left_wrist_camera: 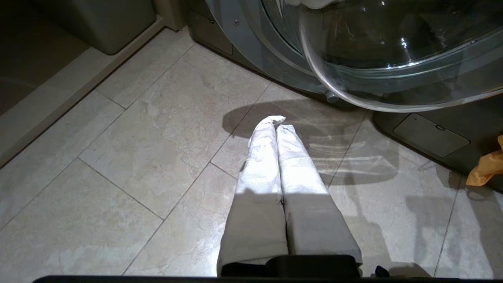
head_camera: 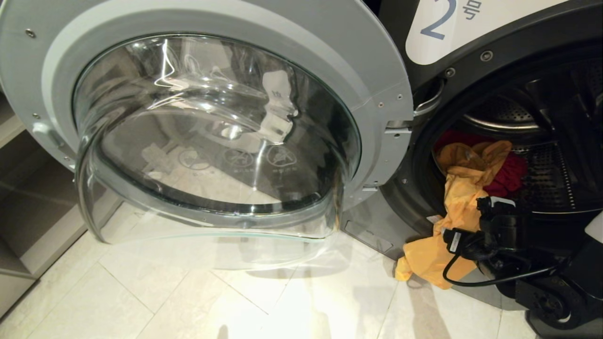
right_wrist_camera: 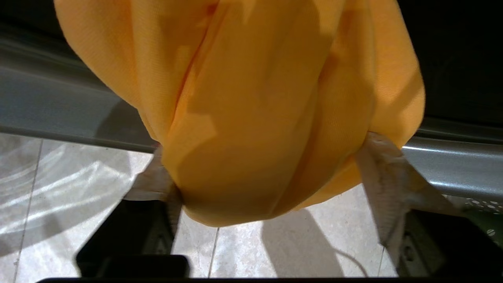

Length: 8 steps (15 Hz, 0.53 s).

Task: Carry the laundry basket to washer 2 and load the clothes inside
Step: Place the clothes into the washing machine

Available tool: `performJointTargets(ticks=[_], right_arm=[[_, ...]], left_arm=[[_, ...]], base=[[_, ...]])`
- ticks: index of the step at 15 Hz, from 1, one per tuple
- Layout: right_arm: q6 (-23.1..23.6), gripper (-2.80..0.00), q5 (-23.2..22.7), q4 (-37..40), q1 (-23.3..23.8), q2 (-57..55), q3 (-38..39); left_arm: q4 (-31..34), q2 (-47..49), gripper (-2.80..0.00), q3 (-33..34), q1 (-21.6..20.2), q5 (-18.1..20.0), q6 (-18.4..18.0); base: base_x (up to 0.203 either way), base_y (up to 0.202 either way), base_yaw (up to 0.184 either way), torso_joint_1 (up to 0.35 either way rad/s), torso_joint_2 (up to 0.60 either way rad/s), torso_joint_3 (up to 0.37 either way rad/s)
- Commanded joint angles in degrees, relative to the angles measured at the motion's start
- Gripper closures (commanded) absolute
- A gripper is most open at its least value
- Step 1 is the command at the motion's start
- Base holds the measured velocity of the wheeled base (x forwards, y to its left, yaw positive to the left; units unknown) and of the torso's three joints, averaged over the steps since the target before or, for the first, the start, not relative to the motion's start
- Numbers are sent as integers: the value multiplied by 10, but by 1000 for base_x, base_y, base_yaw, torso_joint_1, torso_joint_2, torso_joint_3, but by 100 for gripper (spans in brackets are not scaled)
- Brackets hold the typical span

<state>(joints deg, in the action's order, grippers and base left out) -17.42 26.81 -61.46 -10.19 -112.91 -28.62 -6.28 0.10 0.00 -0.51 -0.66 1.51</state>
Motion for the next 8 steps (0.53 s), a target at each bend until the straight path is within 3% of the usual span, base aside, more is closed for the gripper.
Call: performJointTargets(ticks=[1,8], right_arm=[[-1,0,1,-5,-1,-5,-1],[11,0,0,-2,-1,39,39]], left_arm=[[0,0,0,23,0,0,1],[0,0,0,23,0,0,0]], base=[[0,0,0,0,0,0],[0,0,0,0,0,0]])
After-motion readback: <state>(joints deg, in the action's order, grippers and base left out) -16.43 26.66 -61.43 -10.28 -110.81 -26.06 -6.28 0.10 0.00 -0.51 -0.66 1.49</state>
